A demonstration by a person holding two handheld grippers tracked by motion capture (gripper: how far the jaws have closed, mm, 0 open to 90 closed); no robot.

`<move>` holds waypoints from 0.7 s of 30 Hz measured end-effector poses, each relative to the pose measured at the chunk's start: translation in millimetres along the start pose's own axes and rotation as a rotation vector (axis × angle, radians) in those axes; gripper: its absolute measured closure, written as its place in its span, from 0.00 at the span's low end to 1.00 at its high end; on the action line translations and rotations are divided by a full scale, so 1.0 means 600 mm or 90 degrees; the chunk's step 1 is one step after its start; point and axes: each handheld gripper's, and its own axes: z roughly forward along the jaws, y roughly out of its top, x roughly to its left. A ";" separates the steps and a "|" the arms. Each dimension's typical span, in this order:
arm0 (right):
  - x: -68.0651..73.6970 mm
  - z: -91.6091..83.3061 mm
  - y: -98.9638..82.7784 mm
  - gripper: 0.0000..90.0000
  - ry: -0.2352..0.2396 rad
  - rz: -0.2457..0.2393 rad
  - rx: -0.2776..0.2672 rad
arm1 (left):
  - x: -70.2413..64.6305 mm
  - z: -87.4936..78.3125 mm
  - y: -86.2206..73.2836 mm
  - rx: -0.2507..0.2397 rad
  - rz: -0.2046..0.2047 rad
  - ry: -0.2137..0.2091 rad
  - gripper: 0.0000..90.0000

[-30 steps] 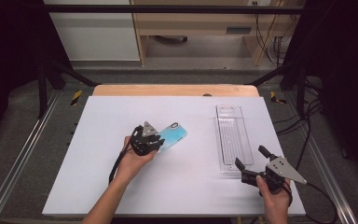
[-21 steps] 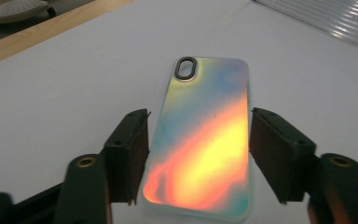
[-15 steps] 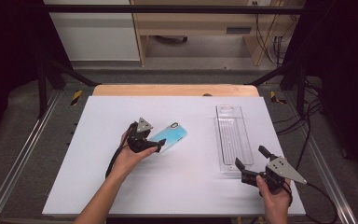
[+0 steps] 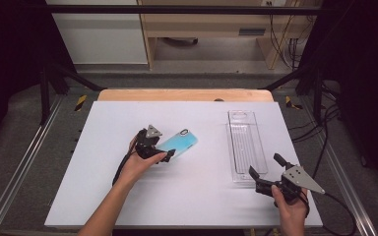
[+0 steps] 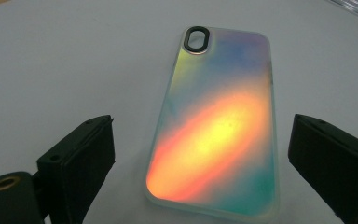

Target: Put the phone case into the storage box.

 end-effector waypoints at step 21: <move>0.001 0.000 0.000 0.03 0.001 0.000 0.003 | -0.006 0.022 -0.006 0.029 0.023 -0.019 0.06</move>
